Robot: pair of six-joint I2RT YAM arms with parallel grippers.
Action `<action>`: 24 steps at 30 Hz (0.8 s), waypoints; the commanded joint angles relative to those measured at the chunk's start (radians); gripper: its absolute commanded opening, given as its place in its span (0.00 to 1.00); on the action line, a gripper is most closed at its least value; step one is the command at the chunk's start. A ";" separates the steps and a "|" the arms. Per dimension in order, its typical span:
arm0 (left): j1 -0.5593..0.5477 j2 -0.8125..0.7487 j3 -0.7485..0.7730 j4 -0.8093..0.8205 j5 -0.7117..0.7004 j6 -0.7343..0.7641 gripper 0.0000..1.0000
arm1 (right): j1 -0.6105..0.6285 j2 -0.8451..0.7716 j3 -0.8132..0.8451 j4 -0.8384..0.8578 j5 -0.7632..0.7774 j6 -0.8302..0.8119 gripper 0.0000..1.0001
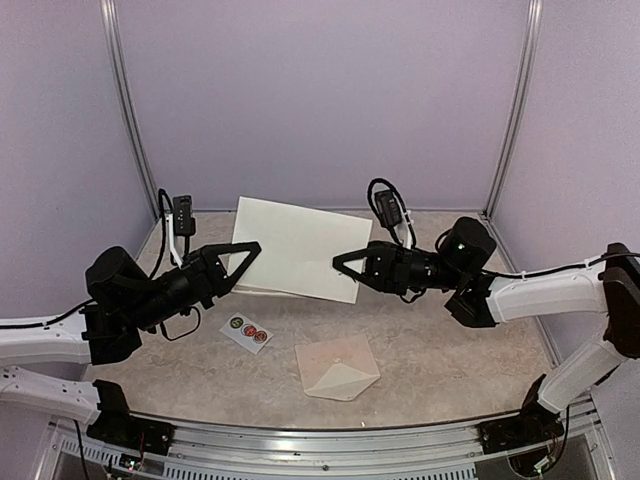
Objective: Place the letter into the envelope and seal it
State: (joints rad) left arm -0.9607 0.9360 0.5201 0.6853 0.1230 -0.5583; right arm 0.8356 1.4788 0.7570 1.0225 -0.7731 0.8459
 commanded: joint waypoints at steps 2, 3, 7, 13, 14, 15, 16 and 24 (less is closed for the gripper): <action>0.015 0.020 0.014 -0.062 0.026 -0.012 0.09 | -0.008 -0.008 0.023 -0.010 -0.013 -0.001 0.00; 0.027 0.011 0.022 -0.118 0.028 -0.005 0.23 | -0.018 -0.023 0.023 -0.068 -0.016 -0.024 0.00; 0.112 -0.051 0.078 -0.397 0.076 0.066 0.69 | -0.063 -0.103 0.072 -0.514 -0.060 -0.236 0.00; 0.188 -0.042 0.270 -0.821 0.157 0.281 0.97 | -0.069 -0.126 0.278 -1.218 -0.092 -0.609 0.00; 0.187 -0.024 0.307 -0.871 0.178 0.321 0.98 | -0.070 -0.118 0.303 -1.284 -0.101 -0.643 0.00; 0.185 0.005 0.341 -0.914 0.198 0.346 0.99 | -0.070 -0.107 0.327 -1.351 -0.111 -0.675 0.00; 0.179 0.026 0.372 -0.952 0.209 0.369 0.99 | -0.067 -0.098 0.344 -1.402 -0.118 -0.700 0.00; 0.088 0.193 0.499 -1.096 0.256 0.469 0.93 | -0.034 -0.053 0.447 -1.611 -0.124 -0.819 0.00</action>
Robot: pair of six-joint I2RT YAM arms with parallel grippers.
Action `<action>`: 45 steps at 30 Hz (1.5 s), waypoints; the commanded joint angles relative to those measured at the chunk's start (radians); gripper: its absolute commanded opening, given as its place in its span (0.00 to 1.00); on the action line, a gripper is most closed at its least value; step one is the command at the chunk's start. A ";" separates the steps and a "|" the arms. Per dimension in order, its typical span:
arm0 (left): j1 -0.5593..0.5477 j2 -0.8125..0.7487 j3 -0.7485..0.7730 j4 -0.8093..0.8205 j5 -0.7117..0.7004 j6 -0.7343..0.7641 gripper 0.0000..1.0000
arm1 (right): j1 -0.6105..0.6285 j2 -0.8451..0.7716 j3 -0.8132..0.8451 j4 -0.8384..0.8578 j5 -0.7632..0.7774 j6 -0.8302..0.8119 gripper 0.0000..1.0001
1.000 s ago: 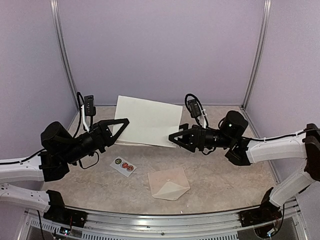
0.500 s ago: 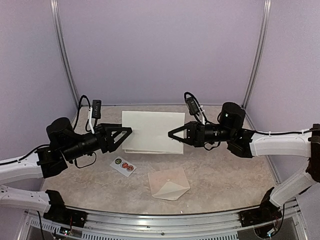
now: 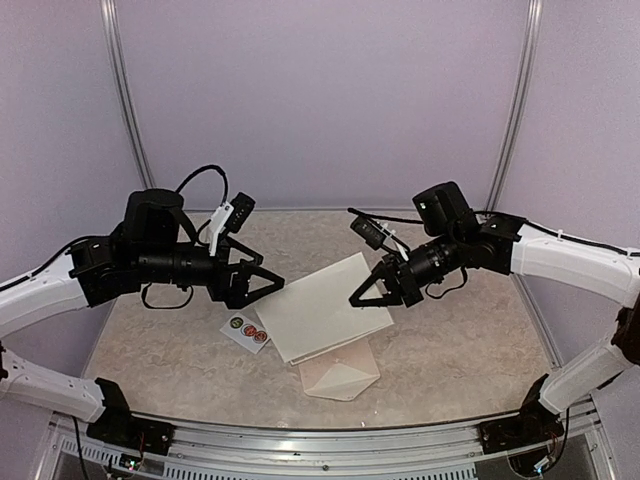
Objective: Place the letter into the envelope and seal it
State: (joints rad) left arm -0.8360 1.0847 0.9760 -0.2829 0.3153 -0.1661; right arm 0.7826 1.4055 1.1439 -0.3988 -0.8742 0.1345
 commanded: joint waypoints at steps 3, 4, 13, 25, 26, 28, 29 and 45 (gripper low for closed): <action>-0.070 0.083 0.060 -0.124 0.101 0.073 0.78 | 0.028 0.036 0.090 -0.235 -0.019 -0.124 0.00; -0.075 0.091 0.059 -0.117 0.116 0.070 0.73 | 0.033 0.039 0.097 -0.250 -0.015 -0.138 0.00; -0.088 0.136 0.045 -0.021 0.215 0.029 0.49 | 0.061 0.070 0.144 -0.310 0.000 -0.194 0.00; -0.101 0.166 0.036 0.018 0.254 0.004 0.38 | 0.066 0.073 0.152 -0.317 0.004 -0.205 0.00; -0.101 0.167 0.035 0.026 0.261 0.001 0.38 | 0.065 0.075 0.152 -0.318 0.003 -0.206 0.00; -0.101 0.172 0.031 0.039 0.267 -0.005 0.37 | 0.066 0.076 0.152 -0.316 0.003 -0.208 0.00; -0.101 0.173 0.029 0.044 0.269 -0.006 0.36 | 0.066 0.076 0.151 -0.317 0.003 -0.208 0.00; -0.101 0.218 0.026 0.032 0.283 0.006 0.00 | 0.065 0.090 0.163 -0.327 0.028 -0.217 0.00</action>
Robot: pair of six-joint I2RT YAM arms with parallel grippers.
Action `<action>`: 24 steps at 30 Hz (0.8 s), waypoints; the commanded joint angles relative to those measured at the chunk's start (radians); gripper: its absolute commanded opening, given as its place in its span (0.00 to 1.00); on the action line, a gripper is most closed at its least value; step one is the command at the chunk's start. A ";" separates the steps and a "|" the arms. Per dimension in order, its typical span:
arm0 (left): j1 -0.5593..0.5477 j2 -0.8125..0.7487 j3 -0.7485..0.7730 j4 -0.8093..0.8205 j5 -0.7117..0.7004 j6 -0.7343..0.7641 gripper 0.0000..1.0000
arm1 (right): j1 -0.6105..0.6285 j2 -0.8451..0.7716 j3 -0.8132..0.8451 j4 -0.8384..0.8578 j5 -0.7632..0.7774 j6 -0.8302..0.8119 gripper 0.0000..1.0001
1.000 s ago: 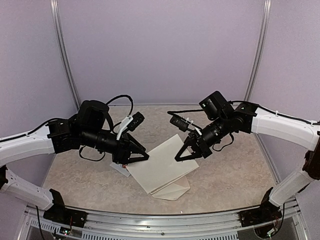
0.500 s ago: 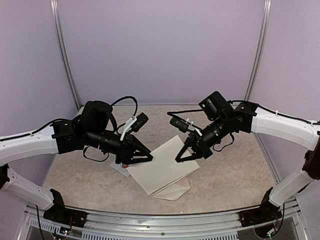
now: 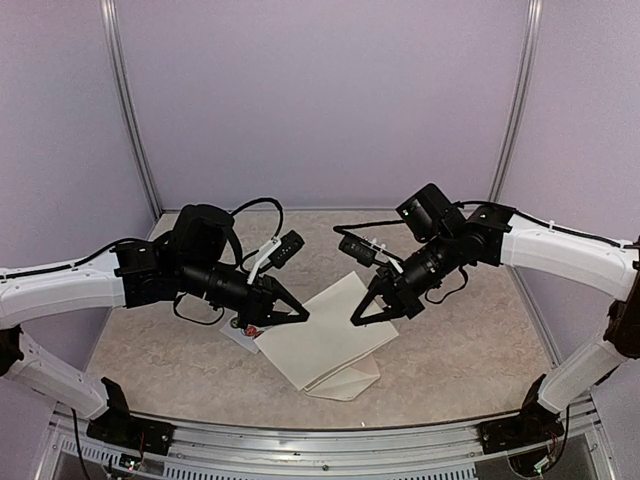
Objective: Place the letter into the envelope and seal it
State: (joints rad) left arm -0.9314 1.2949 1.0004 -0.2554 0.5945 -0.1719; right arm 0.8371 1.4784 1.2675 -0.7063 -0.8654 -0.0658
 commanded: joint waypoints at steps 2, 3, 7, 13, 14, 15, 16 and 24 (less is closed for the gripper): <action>-0.006 0.009 -0.002 0.002 -0.008 0.012 0.00 | 0.011 0.015 0.043 -0.026 0.034 -0.020 0.00; -0.006 0.009 -0.004 0.000 -0.013 0.012 0.00 | 0.011 0.014 0.044 -0.030 0.042 -0.021 0.00; -0.005 0.009 -0.012 -0.005 -0.017 0.011 0.00 | 0.011 0.004 0.050 -0.043 0.074 -0.022 0.00; -0.006 0.014 -0.026 0.004 -0.045 -0.007 0.00 | 0.010 -0.008 0.070 -0.048 0.112 -0.005 0.00; -0.005 0.008 -0.031 0.016 -0.070 -0.016 0.00 | 0.011 -0.009 0.074 -0.047 0.115 0.000 0.00; -0.005 0.003 -0.038 0.029 -0.098 -0.025 0.00 | 0.011 -0.013 0.075 -0.041 0.113 0.010 0.00; -0.004 -0.002 -0.047 0.044 -0.113 -0.034 0.00 | 0.011 -0.015 0.072 -0.027 0.106 0.024 0.09; -0.005 -0.013 -0.068 0.094 -0.099 -0.064 0.00 | 0.022 -0.126 -0.005 0.214 0.049 0.147 0.75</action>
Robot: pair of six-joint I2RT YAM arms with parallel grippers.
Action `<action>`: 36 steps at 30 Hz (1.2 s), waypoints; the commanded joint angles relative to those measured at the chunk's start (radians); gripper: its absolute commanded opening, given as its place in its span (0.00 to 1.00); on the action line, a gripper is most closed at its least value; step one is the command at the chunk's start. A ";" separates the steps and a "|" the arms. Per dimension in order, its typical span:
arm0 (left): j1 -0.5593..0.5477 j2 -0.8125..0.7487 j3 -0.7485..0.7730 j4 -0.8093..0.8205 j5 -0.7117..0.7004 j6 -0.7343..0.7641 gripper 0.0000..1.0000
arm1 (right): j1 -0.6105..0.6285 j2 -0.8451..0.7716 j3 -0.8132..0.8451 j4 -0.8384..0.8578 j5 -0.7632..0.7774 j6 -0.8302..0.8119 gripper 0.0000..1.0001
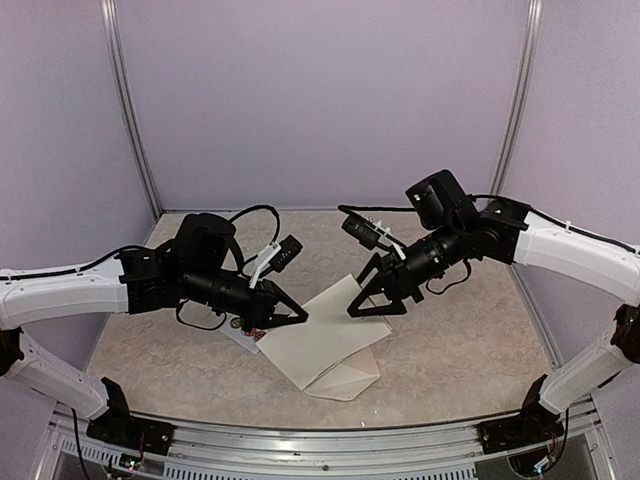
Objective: Place the letter into the envelope and seal it
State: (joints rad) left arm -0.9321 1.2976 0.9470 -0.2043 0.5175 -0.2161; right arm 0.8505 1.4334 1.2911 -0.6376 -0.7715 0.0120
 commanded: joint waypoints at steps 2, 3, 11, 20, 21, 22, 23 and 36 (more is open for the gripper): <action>-0.004 -0.025 -0.017 0.054 -0.028 -0.030 0.00 | 0.009 -0.080 -0.048 0.183 -0.077 0.095 0.77; -0.004 -0.029 -0.020 0.064 -0.033 -0.038 0.00 | 0.008 -0.075 -0.061 0.202 -0.093 0.102 0.76; 0.016 -0.045 -0.036 0.110 -0.128 -0.091 0.00 | 0.059 -0.040 -0.143 0.402 -0.184 0.206 0.67; 0.052 -0.041 -0.063 0.181 -0.120 -0.131 0.00 | 0.138 0.073 -0.188 0.602 -0.215 0.309 0.70; 0.056 -0.046 -0.069 0.194 -0.102 -0.135 0.00 | 0.139 0.090 -0.196 0.626 -0.212 0.320 0.71; 0.060 -0.047 -0.075 0.210 -0.080 -0.140 0.00 | 0.139 0.104 -0.197 0.635 -0.210 0.328 0.71; 0.062 -0.049 -0.081 0.232 -0.059 -0.142 0.00 | 0.139 0.120 -0.199 0.659 -0.206 0.338 0.71; 0.069 -0.084 -0.151 0.348 0.096 -0.162 0.00 | 0.139 0.195 -0.195 0.866 -0.217 0.431 0.70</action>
State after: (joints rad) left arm -0.8696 1.2514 0.8124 0.0654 0.5495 -0.3637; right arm 0.9836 1.6070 1.0946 0.1516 -0.9684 0.4156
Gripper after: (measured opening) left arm 0.003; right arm 0.703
